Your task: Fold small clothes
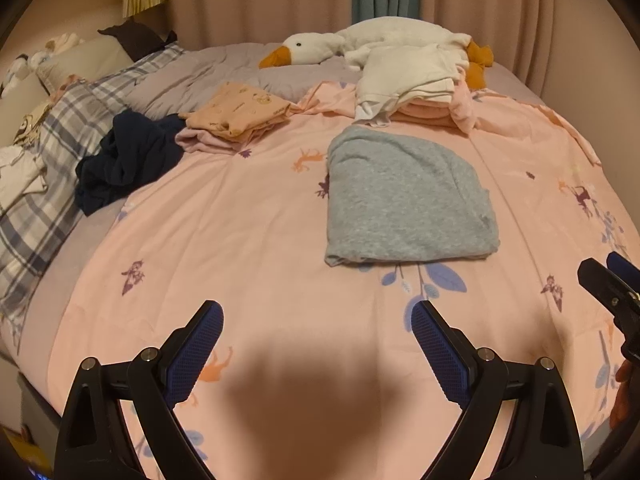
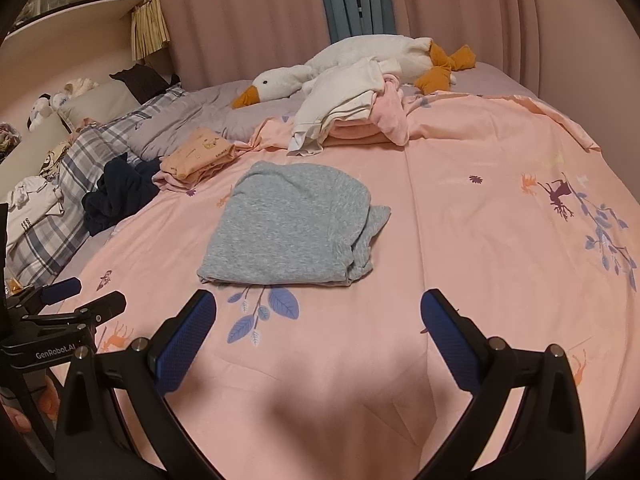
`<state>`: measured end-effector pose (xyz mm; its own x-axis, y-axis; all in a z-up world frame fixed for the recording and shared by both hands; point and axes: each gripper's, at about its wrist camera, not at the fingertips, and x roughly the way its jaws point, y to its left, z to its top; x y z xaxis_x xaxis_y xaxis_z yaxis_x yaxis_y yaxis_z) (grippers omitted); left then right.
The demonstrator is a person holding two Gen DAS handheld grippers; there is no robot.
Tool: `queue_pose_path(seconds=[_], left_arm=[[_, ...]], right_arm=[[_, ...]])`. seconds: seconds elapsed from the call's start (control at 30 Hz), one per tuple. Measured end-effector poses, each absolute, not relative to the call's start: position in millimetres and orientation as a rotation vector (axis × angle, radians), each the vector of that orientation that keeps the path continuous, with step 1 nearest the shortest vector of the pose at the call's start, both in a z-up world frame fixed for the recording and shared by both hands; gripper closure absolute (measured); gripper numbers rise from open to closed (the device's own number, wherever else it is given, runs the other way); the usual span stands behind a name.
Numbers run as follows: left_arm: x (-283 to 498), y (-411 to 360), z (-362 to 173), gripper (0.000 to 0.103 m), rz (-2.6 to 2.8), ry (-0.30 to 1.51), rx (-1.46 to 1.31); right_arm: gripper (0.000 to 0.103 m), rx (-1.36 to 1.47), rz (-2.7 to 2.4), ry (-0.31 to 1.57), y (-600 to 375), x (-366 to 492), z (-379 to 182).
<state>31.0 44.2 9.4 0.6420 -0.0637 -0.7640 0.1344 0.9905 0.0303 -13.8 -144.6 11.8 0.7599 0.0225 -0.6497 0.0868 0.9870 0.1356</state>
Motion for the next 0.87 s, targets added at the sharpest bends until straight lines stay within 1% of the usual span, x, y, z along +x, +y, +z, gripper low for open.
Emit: queue_pose_path(seconds=[0.87], left_arm=[[32.4,44.2,8.4,0.008,-0.112,0.865,0.094]], right_arm=[[0.0,0.161,-0.031,0.717,-142.5,-11.2,7.8]])
